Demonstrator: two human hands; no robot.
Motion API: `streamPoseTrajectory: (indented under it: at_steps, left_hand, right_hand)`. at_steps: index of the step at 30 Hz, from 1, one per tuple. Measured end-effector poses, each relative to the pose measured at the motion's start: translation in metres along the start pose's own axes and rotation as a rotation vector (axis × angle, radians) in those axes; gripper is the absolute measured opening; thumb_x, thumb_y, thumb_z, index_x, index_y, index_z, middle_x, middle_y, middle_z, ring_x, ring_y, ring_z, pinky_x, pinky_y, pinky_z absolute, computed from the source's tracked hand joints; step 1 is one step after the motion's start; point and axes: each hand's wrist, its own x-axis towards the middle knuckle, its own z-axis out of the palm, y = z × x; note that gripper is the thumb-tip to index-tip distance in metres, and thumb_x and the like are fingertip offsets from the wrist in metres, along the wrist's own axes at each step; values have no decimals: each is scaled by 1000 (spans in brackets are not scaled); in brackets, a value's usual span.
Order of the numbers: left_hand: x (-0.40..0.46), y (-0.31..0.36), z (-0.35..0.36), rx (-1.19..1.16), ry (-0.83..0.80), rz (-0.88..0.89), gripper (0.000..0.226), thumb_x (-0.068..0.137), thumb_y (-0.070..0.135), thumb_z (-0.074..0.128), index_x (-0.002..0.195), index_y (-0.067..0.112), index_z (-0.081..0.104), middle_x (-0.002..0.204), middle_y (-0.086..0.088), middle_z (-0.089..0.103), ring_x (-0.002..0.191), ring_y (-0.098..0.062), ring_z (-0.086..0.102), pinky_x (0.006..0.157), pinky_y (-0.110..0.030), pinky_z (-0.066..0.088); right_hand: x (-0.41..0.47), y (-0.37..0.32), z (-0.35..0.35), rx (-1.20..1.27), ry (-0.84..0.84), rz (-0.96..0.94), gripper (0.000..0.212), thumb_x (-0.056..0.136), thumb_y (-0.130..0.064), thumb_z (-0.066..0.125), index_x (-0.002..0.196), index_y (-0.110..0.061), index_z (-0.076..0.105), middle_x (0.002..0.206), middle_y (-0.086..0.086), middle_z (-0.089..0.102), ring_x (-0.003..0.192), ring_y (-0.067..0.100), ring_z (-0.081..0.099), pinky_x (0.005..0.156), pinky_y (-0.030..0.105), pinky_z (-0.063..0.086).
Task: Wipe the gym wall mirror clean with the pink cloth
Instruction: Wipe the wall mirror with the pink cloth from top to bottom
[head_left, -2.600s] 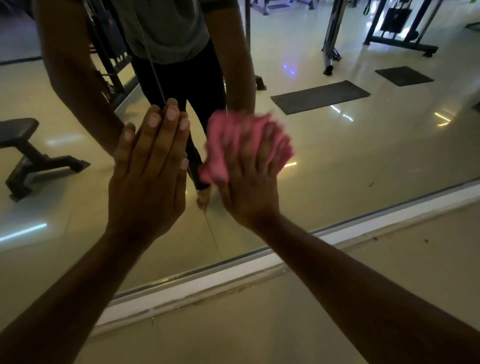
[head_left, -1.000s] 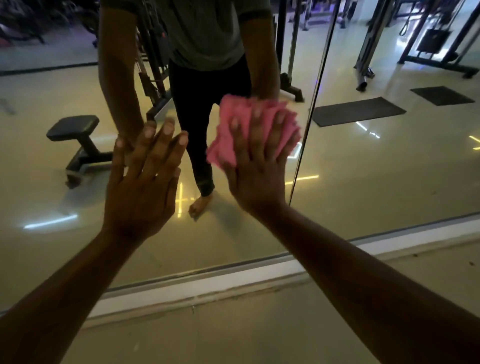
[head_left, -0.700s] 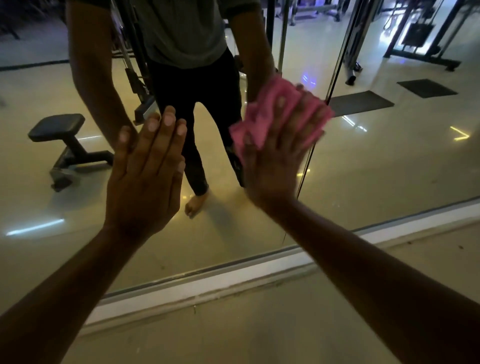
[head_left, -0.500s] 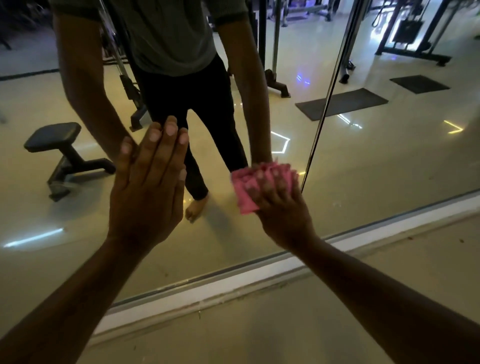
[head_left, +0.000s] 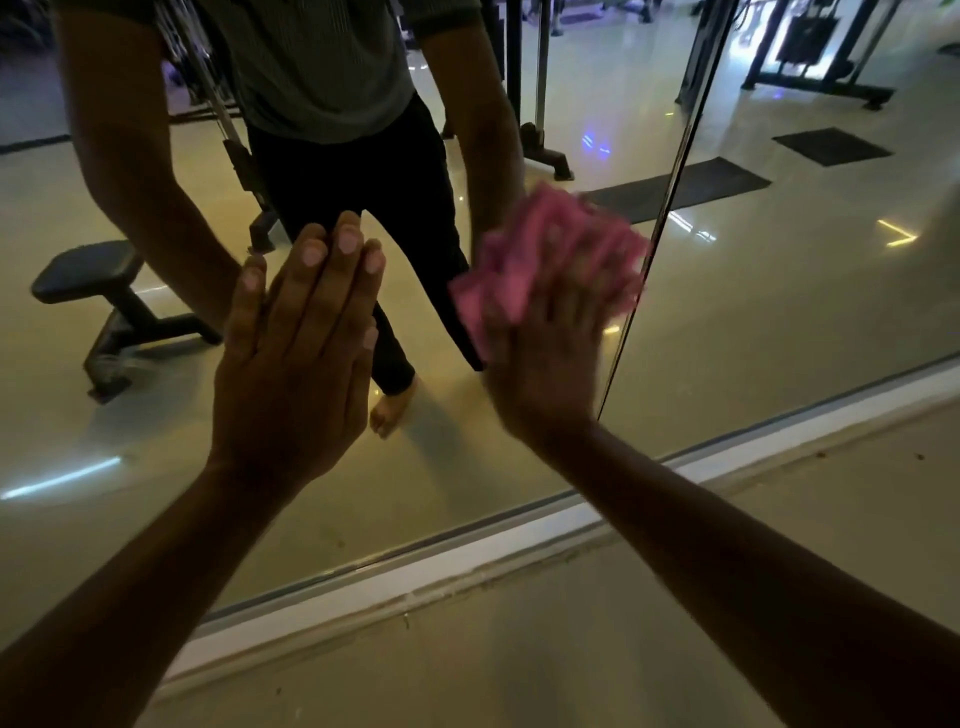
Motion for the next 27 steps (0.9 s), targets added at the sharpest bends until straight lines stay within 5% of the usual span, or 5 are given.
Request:
streamPoseTrajectory:
  at_steps: [5,11,16,23,27]
  left_hand:
    - [0,-10,-4,49,15,58,67,116,27,48,173,8,18,181,-15,13,167,-31,13,133,-56,19]
    - [-5,-25,-8,-6,4,114,66,115,26,46,172,8,18,181,-14,13,167,-32,14,135,-51,12]
    - [-9,-31,-15,11,17,68,68,115,30,48,172,7,20,179,-17,18,166,-34,19,133,-55,21]
    - [-26,-77,-37,22,59,-54,66,115,28,50,170,3,24,178,-20,21,167,-34,17,134,-57,19]
    - [-35,-87,-45,2,31,-69,66,115,28,49,171,5,23,179,-17,19,167,-32,16,134,-57,18]
  right_hand:
    - [-58,36,14,-86,-157,-471,83,107,-40,73,170,-23,22,176,15,23,169,41,9,133,70,12]
    - [-3,0,-3,27,23,-16,80,112,-45,50,169,-2,15,175,32,6,161,64,8,129,78,9]
    - [-66,16,17,-52,-208,-518,75,108,-41,68,169,-24,28,179,13,19,167,42,11,133,69,12]
    - [41,-55,-10,58,122,10,79,113,-44,46,167,-3,4,173,39,10,161,63,3,129,79,5]
    - [-7,-98,20,41,-95,-462,73,111,-52,58,169,-21,26,178,20,20,167,48,4,132,71,-1]
